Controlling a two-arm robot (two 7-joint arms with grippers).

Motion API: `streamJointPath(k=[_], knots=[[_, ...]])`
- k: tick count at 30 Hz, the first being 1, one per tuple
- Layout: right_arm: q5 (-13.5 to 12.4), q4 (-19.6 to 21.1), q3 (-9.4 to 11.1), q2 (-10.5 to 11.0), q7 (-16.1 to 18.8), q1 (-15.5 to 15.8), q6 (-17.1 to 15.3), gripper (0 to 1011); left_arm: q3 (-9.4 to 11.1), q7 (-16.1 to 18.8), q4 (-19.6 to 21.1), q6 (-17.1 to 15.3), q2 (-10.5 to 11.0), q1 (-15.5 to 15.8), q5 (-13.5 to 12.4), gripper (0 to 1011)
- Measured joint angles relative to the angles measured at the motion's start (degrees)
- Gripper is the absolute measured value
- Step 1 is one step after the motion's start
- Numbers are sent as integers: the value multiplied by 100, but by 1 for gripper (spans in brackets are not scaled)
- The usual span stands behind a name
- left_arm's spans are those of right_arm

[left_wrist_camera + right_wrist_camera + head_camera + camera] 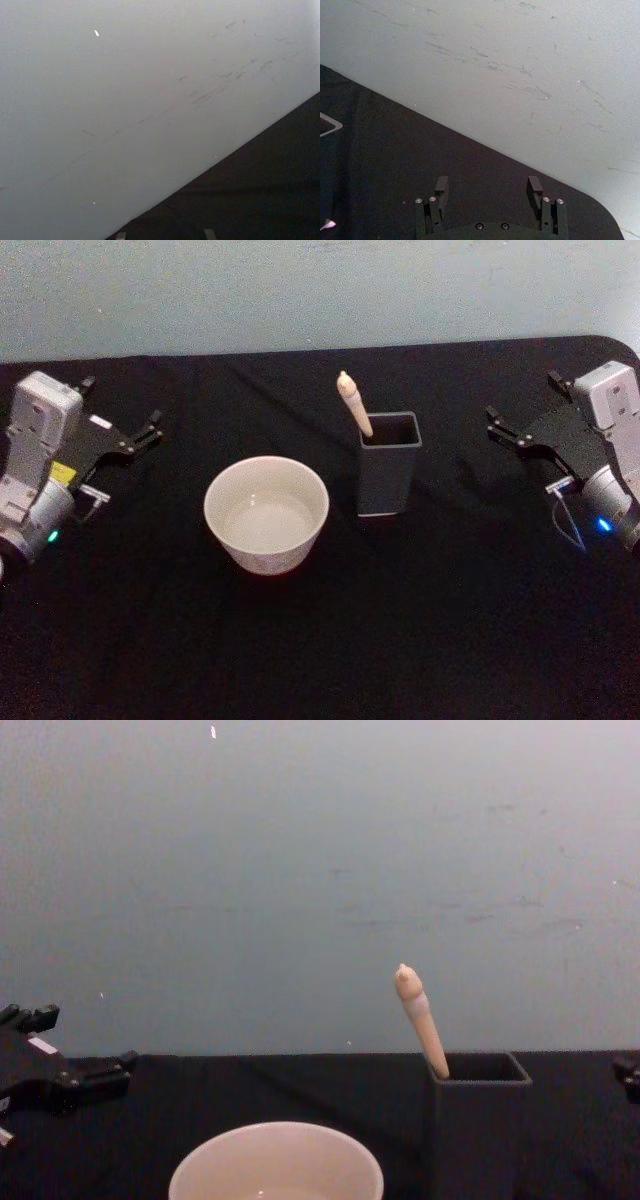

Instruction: Pick up the stirring spoon with one hand, stir inside the cup, then place it back in its original position.

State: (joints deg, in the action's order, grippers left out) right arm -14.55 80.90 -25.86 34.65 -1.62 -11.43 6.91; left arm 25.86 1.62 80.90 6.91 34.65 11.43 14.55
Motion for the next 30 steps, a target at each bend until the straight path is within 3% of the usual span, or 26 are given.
streamJointPath(k=[30], knots=[[1,0,14,-5,17,3,0,1002,0,0,0,0,0,0,0,1001]])
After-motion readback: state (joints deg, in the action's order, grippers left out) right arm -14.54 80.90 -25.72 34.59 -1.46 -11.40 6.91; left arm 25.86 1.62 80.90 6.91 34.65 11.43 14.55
